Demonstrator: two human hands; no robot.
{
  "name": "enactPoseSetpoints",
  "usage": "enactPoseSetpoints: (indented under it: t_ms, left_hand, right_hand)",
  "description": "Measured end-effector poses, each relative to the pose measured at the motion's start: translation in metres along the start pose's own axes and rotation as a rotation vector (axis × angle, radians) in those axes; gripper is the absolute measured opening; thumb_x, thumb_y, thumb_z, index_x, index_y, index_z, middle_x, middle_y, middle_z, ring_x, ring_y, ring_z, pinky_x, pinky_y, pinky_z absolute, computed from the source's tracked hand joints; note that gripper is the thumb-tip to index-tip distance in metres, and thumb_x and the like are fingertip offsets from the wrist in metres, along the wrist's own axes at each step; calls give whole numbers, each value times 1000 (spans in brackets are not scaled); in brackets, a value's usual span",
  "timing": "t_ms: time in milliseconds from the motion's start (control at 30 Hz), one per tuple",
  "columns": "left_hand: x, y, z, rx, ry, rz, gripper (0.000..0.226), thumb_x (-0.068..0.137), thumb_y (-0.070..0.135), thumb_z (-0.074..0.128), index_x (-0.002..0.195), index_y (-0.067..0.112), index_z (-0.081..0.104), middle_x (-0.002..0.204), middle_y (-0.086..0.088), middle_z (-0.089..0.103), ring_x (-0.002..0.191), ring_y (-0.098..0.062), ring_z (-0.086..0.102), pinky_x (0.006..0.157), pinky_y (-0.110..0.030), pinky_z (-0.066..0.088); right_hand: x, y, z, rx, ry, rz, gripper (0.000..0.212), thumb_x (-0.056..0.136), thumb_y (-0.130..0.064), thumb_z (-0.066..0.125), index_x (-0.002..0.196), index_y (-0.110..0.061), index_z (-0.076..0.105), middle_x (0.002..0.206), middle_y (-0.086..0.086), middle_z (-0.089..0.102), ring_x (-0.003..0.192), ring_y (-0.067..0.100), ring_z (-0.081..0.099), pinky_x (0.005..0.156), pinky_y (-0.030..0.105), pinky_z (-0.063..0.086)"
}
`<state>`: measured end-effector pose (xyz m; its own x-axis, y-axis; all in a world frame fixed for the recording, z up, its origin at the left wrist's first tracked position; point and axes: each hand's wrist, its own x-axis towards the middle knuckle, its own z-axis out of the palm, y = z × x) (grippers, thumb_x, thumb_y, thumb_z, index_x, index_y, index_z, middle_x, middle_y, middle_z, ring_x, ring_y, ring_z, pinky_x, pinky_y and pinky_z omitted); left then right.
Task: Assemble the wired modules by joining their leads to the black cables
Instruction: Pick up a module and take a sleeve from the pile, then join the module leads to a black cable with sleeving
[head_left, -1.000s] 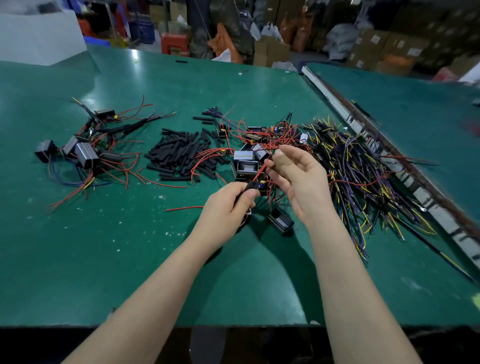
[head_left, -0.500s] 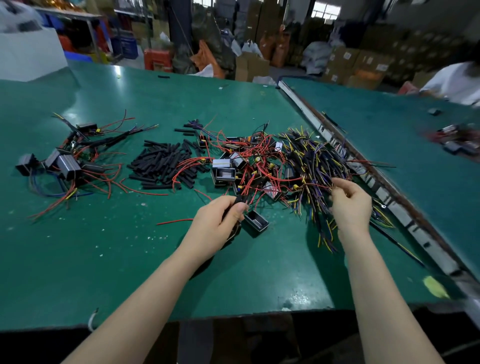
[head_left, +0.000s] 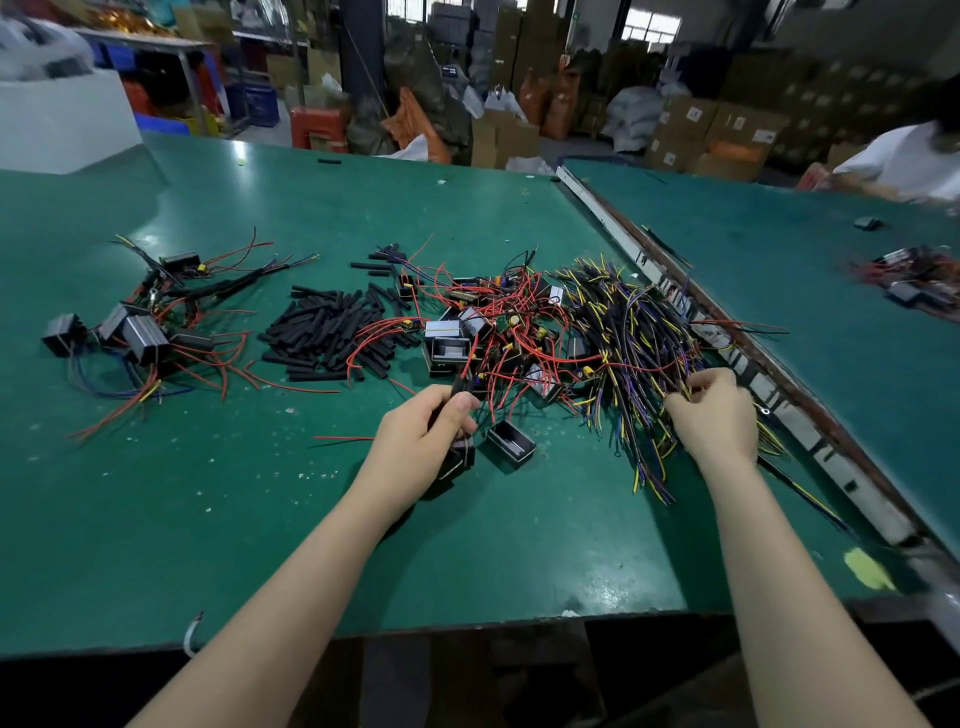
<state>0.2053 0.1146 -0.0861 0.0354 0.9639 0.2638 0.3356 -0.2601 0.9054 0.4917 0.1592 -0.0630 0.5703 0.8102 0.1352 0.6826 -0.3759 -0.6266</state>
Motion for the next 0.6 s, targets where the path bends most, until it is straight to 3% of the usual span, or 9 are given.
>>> enactPoseSetpoints:
  t_ms: [67,167,300,400,500,600]
  left_hand:
    - [0,0,0,-10,0,-7,20,99,29,46,92,24,64,80,10,66,71,10,55,65,-4,39]
    - [0,0,-1,-28,0,-21,20,99,30,46,92,25,64,81,10,67,72,9,55,67,-5,40]
    - [1,-2,-1,-58,2,-34,20,99,30,46,91,27,64,80,11,67,71,7,56,66,-6,41]
    - [2,-3,-1,-102,5,-43,19,99,30,47,90,28,64,77,12,67,68,6,57,68,-9,44]
    - [2,-5,-2,-123,4,-45,20,98,31,47,91,27,65,76,17,68,69,4,59,70,-12,46]
    - [2,-5,-3,-129,7,-41,20,99,30,47,91,28,65,76,19,68,70,2,59,71,-14,47]
  right_hand:
    - [-5,0,2,-105,2,-3,34,87,-23,61,120,-19,52,128,15,46,104,36,51,76,38,41]
    - [-5,-1,3,-250,15,26,30,93,-32,59,119,-17,58,129,19,48,121,39,41,92,45,40]
    - [0,1,-2,-211,40,23,25,96,-37,55,108,-16,62,111,15,64,106,35,55,91,43,44]
    - [-1,3,-1,-174,-7,2,24,97,-39,53,103,-16,58,93,9,64,89,28,52,92,43,37]
    - [-4,7,-2,-163,-107,21,28,97,-46,50,101,-20,58,79,4,59,87,27,48,94,45,32]
    - [-10,13,-8,-11,-124,-3,36,94,-54,51,99,-19,62,79,3,61,87,30,55,83,42,41]
